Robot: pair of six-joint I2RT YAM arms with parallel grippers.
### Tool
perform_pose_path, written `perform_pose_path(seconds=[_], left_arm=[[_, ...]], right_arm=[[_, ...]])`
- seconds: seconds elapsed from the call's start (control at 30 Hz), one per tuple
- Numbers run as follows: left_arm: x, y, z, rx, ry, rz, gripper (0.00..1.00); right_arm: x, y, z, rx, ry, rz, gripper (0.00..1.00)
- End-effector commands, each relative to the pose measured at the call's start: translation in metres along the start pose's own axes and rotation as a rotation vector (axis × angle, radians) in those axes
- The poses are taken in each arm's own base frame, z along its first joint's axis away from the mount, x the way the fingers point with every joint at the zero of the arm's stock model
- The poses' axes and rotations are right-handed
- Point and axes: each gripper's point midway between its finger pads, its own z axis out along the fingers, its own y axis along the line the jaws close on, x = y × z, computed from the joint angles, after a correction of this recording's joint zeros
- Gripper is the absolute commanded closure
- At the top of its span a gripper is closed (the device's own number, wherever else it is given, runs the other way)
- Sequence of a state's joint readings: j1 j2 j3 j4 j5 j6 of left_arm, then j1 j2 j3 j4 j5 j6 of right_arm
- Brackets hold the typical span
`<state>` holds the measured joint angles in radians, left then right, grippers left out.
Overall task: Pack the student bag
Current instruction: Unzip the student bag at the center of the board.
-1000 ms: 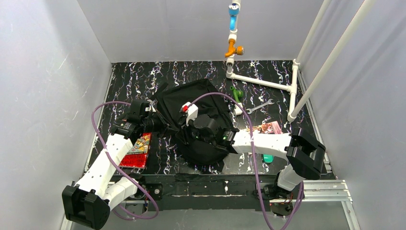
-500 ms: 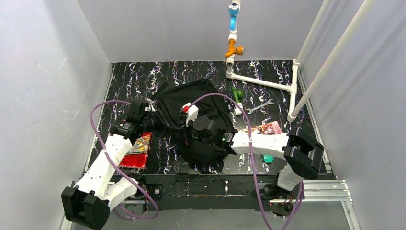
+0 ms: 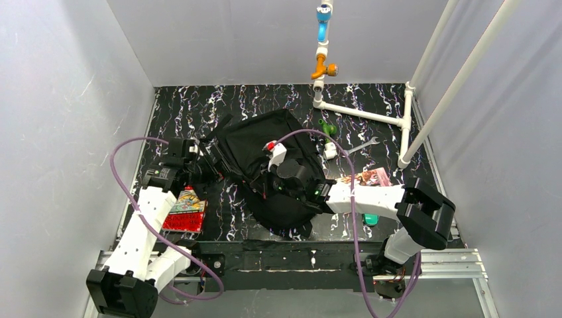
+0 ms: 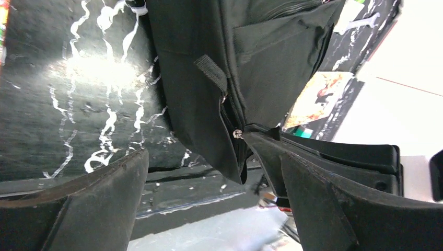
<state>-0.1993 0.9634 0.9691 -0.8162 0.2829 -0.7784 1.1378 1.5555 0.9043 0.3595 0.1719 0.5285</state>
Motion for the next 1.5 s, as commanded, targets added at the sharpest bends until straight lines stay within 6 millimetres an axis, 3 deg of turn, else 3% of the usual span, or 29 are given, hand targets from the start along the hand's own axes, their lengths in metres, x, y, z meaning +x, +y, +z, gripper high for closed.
perform_pose_path(seconds=[0.0,0.13,0.27,0.43,0.63,0.73,0.8,0.87,0.97,1.07,1.23,1.37,1.4,1.43,1.47], left_arm=[[0.014,-0.025,0.017,0.176,0.119,-0.153,0.02],[0.008,-0.039,0.037,0.236,0.169,-0.215,0.02],[0.005,-0.036,0.058,0.229,0.198,-0.215,0.1],[0.004,-0.021,0.087,0.17,0.232,-0.185,0.35],[-0.011,-0.002,0.108,0.037,0.267,-0.108,0.81],[-0.029,0.014,0.106,-0.056,0.238,-0.044,0.91],[-0.042,0.026,0.104,-0.124,0.222,-0.007,1.0],[-0.054,0.033,0.101,-0.172,0.221,0.008,1.0],[-0.066,0.039,0.102,-0.186,0.222,0.006,1.0],[-0.082,0.047,0.103,-0.228,0.204,0.006,1.0],[-0.109,0.045,0.103,-0.266,0.165,0.059,1.0],[-0.111,0.04,0.105,-0.267,0.23,0.059,1.0],[-0.109,0.038,0.103,-0.263,0.237,0.047,0.93],[-0.104,0.038,0.101,-0.26,0.241,0.029,0.65],[-0.099,0.038,0.097,-0.255,0.237,0.022,0.45]], right_arm=[[-0.038,0.012,-0.007,-0.074,-0.106,0.065,0.99],[-0.04,0.017,-0.007,-0.11,-0.1,0.08,0.99],[-0.04,0.025,-0.005,-0.147,-0.083,0.088,0.99],[-0.04,0.033,-0.003,-0.176,-0.056,0.076,0.99],[-0.026,0.041,-0.005,-0.232,0.041,-0.036,0.99],[-0.003,0.043,-0.014,-0.296,0.177,-0.198,0.99],[0.023,0.047,-0.029,-0.421,0.286,-0.365,0.99],[0.046,0.035,-0.041,-0.399,0.371,-0.515,0.99],[0.059,0.024,-0.057,-0.34,0.363,-0.765,0.99],[0.068,0.023,-0.079,-0.43,0.347,-0.891,0.99],[0.067,0.014,-0.099,-0.42,0.246,-0.921,0.99],[0.052,0.014,-0.095,-0.348,0.117,-0.804,0.99],[0.046,0.016,-0.092,-0.326,0.078,-0.764,0.99],[0.039,0.018,-0.088,-0.308,0.042,-0.726,0.99],[0.033,0.018,-0.085,-0.284,0.014,-0.688,0.99]])
